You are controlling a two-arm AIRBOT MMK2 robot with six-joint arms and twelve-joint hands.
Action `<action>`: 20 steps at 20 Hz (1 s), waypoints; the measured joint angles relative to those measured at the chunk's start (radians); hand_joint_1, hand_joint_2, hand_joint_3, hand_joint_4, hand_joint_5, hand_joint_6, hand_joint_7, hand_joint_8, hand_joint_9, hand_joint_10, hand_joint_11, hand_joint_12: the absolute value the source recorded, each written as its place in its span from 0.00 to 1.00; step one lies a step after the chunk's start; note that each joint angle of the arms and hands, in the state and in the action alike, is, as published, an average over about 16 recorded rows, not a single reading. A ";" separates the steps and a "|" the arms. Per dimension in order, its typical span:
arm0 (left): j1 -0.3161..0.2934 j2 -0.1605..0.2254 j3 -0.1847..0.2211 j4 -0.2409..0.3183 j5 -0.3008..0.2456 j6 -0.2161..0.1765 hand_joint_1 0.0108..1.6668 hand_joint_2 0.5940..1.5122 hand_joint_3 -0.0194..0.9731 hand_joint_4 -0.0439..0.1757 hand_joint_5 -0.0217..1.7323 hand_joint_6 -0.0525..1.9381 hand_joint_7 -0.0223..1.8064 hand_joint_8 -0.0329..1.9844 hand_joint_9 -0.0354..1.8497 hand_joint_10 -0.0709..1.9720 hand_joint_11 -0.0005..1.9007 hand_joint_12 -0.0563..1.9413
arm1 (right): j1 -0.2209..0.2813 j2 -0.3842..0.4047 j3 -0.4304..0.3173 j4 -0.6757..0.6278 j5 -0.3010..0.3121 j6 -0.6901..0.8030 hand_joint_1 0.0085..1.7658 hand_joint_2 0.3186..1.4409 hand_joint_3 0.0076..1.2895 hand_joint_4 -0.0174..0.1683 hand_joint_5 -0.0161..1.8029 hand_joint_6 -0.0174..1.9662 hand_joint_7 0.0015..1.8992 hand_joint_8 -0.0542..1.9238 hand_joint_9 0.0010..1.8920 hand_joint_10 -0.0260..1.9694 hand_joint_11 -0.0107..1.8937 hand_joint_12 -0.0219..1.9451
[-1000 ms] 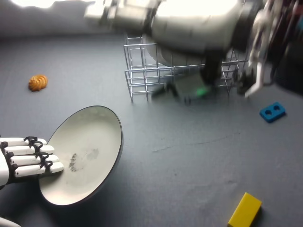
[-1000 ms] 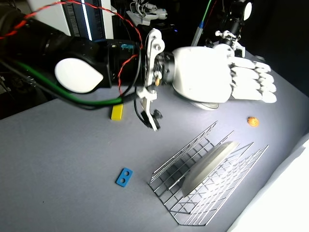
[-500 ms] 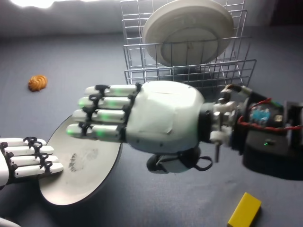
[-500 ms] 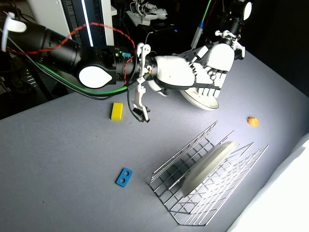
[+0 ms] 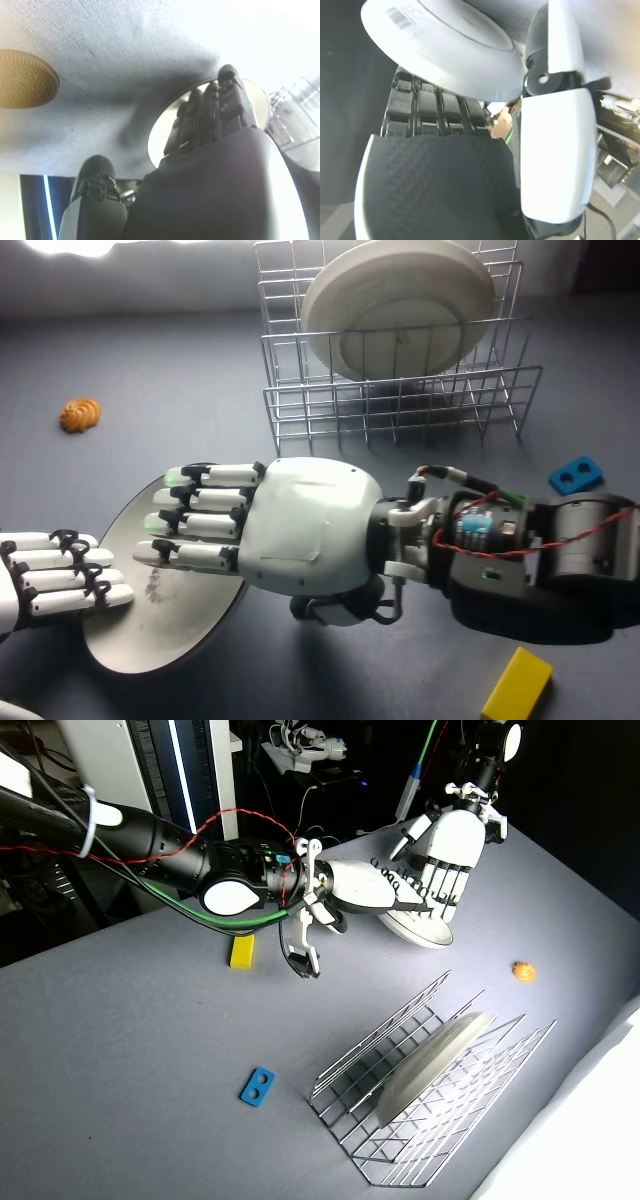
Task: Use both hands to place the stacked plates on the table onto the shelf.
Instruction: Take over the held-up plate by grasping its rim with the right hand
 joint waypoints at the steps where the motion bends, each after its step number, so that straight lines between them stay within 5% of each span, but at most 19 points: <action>1: 0.001 0.000 0.000 -0.001 0.000 0.000 0.00 0.63 0.04 0.15 0.02 0.01 0.03 0.01 0.02 0.02 0.02 0.03 | -0.003 -0.013 0.014 0.000 0.004 -0.003 0.65 0.56 0.01 0.11 0.02 0.03 0.01 0.04 0.01 0.01 0.02 0.01; 7: 0.003 0.000 0.000 -0.006 -0.001 0.000 0.00 0.63 0.04 0.15 0.02 0.01 0.03 0.01 0.02 0.02 0.02 0.03 | -0.007 -0.076 0.078 0.001 0.044 -0.018 0.64 0.59 0.01 0.11 0.04 0.03 0.02 0.04 0.02 0.01 0.02 0.09; 16: 0.008 -0.001 0.000 -0.016 -0.004 0.000 0.01 0.64 0.04 0.15 0.02 0.01 0.03 0.01 0.02 0.02 0.02 0.03 | -0.003 -0.117 0.108 0.001 0.096 -0.051 0.67 0.62 0.01 0.12 0.23 0.04 0.21 0.04 0.17 0.06 0.05 0.47; 20: 0.009 -0.002 0.000 -0.021 -0.006 0.000 0.01 0.63 0.04 0.15 0.02 0.01 0.03 0.01 0.03 0.02 0.02 0.03 | -0.006 -0.125 0.108 0.001 0.112 -0.064 0.68 0.64 0.01 0.10 0.32 0.12 0.32 0.09 0.28 0.11 0.11 0.64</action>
